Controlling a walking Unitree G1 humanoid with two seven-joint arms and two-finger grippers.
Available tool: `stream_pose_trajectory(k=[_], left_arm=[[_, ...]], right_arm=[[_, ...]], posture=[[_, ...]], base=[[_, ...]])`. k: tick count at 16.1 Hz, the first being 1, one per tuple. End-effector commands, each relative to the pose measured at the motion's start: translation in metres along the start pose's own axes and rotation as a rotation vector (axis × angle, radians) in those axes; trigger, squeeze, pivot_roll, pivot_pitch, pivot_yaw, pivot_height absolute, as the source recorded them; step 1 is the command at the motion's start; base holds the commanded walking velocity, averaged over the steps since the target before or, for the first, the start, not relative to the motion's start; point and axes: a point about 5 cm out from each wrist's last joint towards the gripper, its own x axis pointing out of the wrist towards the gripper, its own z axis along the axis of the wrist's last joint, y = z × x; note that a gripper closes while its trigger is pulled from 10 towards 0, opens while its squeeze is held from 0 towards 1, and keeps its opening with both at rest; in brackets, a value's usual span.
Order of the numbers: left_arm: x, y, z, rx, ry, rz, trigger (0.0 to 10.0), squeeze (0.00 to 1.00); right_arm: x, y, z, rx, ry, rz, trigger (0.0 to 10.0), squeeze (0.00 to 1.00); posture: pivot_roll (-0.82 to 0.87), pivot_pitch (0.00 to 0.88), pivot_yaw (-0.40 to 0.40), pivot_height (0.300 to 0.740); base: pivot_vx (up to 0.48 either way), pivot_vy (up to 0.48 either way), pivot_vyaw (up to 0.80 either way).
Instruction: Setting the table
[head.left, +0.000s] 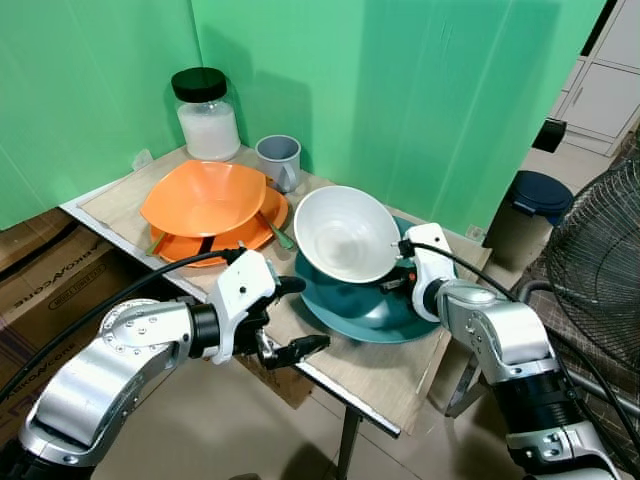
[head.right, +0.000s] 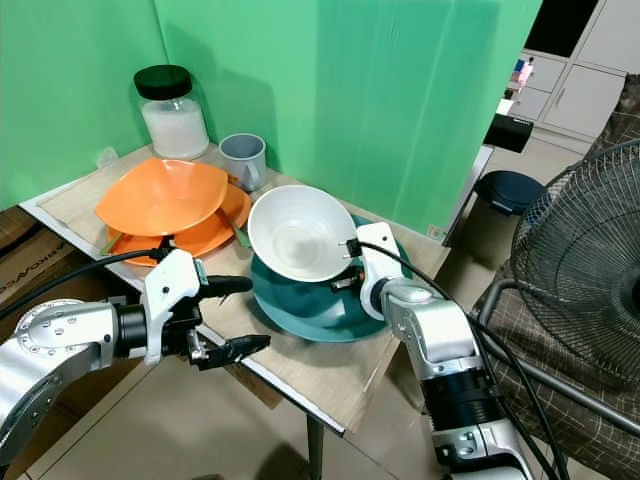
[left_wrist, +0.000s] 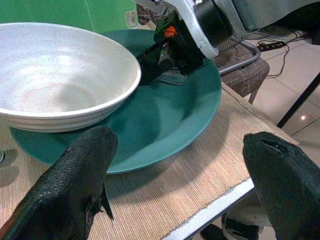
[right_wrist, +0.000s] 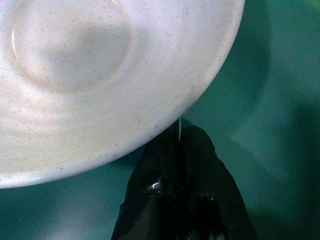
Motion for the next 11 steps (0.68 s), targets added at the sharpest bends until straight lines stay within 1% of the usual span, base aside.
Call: stream_pose_trajectory(k=[1,3,4,5,8,11], left_arm=[[-0.001,0.003,0.001,0.008,0.011,-0.002,10.0,0.0],[-0.003,0.005,0.002,0.005,-0.004,0.028,10.0,0.0],[-0.005,0.006,0.003,0.003,-0.019,0.048,10.0,0.0],[-0.006,0.008,0.003,0.01,-0.021,0.068,10.0,0.0],[-0.008,0.009,0.002,0.009,-0.027,0.095,10.0,0.0],[-0.007,0.007,0.002,0.006,-0.04,0.109,10.0,0.0]], right_arm=[[0.001,-0.007,-0.019,0.04,0.084,-0.034,0.0,0.0],[-0.003,-0.016,-0.005,0.043,0.022,-0.084,0.0,0.0],[-0.008,-0.021,0.005,0.008,-0.037,-0.112,0.0,0.0],[-0.013,-0.024,0.013,-0.002,-0.069,-0.128,0.0,0.0],[-0.025,-0.03,0.028,-0.017,-0.126,-0.155,0.0,0.0],[-0.034,-0.033,0.04,-0.02,-0.178,-0.163,0.0,0.0]], posture=[[0.01,0.0,0.017,0.74],[0.02,0.0,0.003,0.74],[0.02,0.0,-0.003,0.74],[0.02,0.0,-0.008,0.74],[0.02,0.0,-0.021,0.74],[0.02,0.0,-0.034,0.74]], base=[[0.0,0.0,0.0],[0.0,0.0,0.0],[0.0,0.0,0.0],[0.0,0.0,0.0],[0.0,0.0,0.0],[0.0,0.0,0.0]])
